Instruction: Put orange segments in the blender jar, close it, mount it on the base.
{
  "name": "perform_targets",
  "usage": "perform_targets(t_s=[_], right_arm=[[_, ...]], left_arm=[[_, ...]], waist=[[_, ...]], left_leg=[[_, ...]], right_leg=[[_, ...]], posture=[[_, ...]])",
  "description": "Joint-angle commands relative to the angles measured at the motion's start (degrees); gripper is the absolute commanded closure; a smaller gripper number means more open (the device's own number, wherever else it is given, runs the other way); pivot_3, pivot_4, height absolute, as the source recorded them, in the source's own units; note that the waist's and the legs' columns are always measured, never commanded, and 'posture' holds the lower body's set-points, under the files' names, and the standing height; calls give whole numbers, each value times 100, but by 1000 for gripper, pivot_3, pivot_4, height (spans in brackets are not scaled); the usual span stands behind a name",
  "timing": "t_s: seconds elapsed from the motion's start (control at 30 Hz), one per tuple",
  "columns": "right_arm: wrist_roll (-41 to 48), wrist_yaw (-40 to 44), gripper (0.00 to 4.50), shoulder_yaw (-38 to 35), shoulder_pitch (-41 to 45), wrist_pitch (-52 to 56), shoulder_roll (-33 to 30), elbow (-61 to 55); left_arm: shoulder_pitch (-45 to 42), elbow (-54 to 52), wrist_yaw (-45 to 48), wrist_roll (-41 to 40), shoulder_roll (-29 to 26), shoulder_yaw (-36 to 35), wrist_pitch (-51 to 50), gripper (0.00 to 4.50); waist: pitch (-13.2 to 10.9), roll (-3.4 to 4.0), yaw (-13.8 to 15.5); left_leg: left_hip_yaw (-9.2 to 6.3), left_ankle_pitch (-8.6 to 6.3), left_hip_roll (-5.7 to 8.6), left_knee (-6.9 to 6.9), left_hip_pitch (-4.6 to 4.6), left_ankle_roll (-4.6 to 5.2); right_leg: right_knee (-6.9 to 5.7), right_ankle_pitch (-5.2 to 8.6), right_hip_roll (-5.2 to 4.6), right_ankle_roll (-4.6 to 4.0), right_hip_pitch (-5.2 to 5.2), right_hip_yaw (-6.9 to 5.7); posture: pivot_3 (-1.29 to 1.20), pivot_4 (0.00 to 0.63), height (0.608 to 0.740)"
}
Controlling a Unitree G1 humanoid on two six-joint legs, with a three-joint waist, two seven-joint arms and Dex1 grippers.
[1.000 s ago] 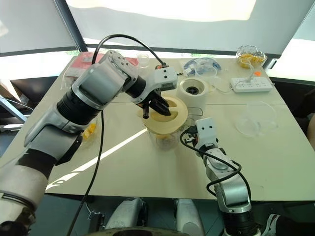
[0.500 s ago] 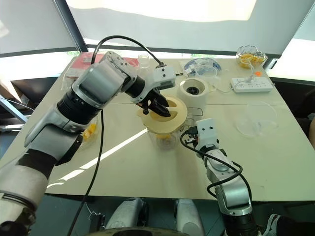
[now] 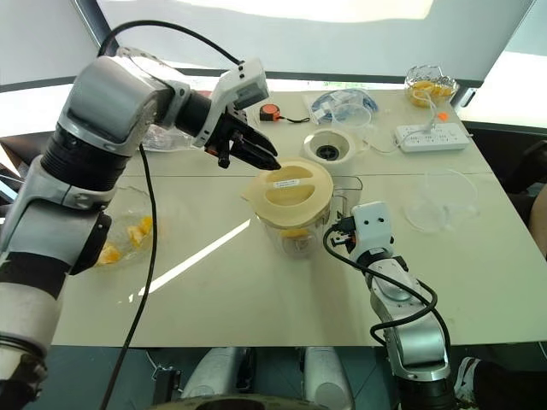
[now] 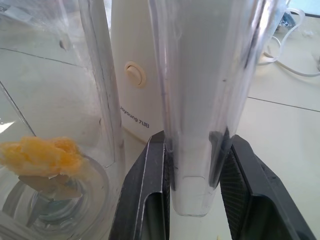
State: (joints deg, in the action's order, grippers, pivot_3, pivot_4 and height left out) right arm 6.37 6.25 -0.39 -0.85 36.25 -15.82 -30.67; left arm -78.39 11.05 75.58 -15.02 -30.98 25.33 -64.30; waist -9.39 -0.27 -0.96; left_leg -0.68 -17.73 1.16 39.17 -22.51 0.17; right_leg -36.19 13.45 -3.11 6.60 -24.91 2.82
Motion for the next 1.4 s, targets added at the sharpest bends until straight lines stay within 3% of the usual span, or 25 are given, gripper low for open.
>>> perform_targets(t_s=[0.03,0.1,0.17,0.27,0.43,0.6,0.77,0.9,1.0,1.1,1.4], right_arm=[[-16,55,3717,-126,-13,-193,-9,-240],[45,20,3717,-199,-56,-154,74,-337],[130,0,3717,-320,-89,-121,151,-420],[333,64,3717,-579,-171,-175,206,-573],[1138,283,3717,-1116,-40,-36,355,-1077],[2032,332,3717,-1742,395,598,148,-1585],[3921,222,3717,-3040,1134,1851,-883,-2108],[5066,-239,3717,-3796,2259,2699,-2211,-1456],[5036,-540,3717,-3627,3119,3053,-2877,-718],[4724,-748,3717,-3174,3834,3087,-3056,-45],[3014,-61,3717,-1436,4953,1481,-2479,2397]], left_arm=[[-88,-95,-82,-279,-74,-642,226,2793],[118,-23,-637,-527,82,-1610,687,2793],[374,-67,-1014,-575,110,-2100,1120,2793],[1234,-487,-1451,-428,-88,-2473,1890,2793],[2981,-1822,-1925,-537,-356,-2739,2037,2793],[4473,-2833,-2477,-729,-119,-2965,2265,2793],[5170,-3367,-2722,-895,-70,-2889,2316,2793],[5369,-3519,-2768,-1196,-54,-2960,2300,2793],[5390,-3524,-2904,-1212,3,-2921,2429,2793],[5378,-3524,-3049,-1219,67,-2867,2496,2793],[5379,-3583,-3449,-1142,221,-2696,2670,2793]], waist=[[-1,-1,-1],[-1,-1,0],[-1,-1,1],[4,11,-10],[-2,6,-4],[-4,1,36],[-6,-3,42],[-8,-2,6],[-9,-4,-1],[-9,-6,4],[-10,-5,1]], left_leg=[[1,0,0,1,0,0],[2,0,0,2,2,0],[1,0,-1,2,5,0],[8,1,0,-2,15,-2],[8,11,1,0,11,-19],[10,11,5,2,10,-19],[0,11,12,4,11,-19],[-2,11,11,4,18,-18],[2,11,7,5,28,-18],[3,11,4,4,32,-18],[20,9,6,1,23,-13]], right_leg=[[0,0,0,0,0,0],[0,0,-1,0,2,0],[-3,0,-3,0,2,0],[-7,-1,-8,0,3,4],[-13,-6,-13,-3,1,4],[-12,-10,-33,-7,2,-1],[-8,-13,-47,-11,13,-12],[-6,-13,-47,-13,21,-16],[-4,-12,-41,-19,28,-15],[-1,-6,-29,-32,34,-15],[10,-16,-29,-14,26,-5]], posture=[[0,150,740],[0,150,740],[0,150,740],[0,150,740],[0,150,740],[0,150,740],[0,150,740],[0,150,740],[0,150,740],[0,150,740],[0,150,740]])
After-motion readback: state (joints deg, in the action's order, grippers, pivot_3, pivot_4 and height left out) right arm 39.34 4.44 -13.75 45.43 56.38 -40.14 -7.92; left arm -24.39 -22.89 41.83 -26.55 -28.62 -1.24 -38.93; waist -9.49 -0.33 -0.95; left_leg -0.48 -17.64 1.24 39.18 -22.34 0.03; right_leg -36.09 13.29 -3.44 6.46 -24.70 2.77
